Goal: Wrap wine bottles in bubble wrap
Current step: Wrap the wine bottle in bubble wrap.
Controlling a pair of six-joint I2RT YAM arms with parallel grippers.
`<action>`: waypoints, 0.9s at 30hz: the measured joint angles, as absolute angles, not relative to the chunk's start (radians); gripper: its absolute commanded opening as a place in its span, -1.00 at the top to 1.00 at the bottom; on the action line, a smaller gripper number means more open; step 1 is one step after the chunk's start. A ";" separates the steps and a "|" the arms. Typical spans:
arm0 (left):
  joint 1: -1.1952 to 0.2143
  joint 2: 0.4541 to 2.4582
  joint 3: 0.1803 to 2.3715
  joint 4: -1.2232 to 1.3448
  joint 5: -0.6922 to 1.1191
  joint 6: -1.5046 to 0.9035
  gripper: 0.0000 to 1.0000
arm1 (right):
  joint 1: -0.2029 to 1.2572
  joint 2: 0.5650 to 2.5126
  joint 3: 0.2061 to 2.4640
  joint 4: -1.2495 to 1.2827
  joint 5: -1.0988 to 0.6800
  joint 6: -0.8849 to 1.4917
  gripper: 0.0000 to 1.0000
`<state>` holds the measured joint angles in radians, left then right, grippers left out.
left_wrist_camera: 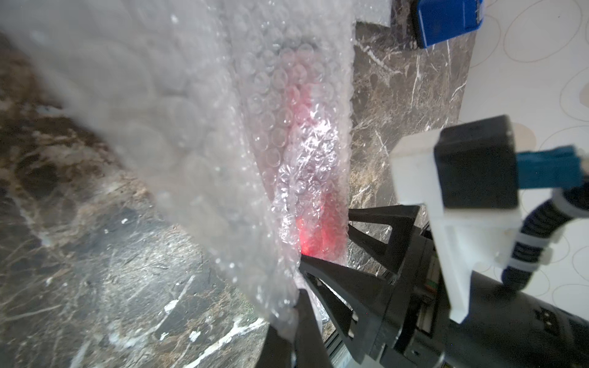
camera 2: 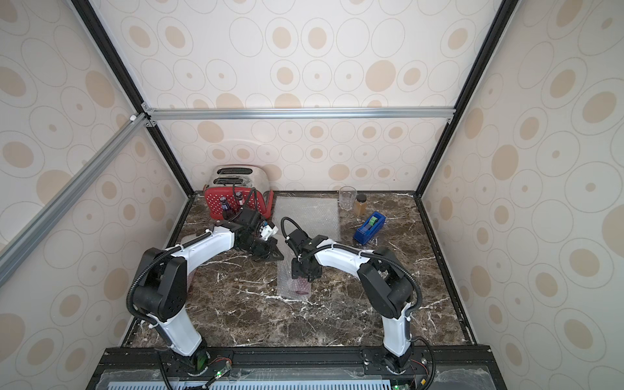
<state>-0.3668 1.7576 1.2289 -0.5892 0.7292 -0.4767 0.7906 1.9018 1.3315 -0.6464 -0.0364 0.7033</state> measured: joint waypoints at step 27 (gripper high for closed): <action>-0.539 2.006 1.446 -0.609 0.784 -0.476 1.00 | 0.786 1.816 1.190 -0.485 -0.075 0.637 0.08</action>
<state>-0.5388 2.0056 1.4464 -0.6086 0.7837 -0.4755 0.7860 1.8160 1.1904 -0.4850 -0.0746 0.6373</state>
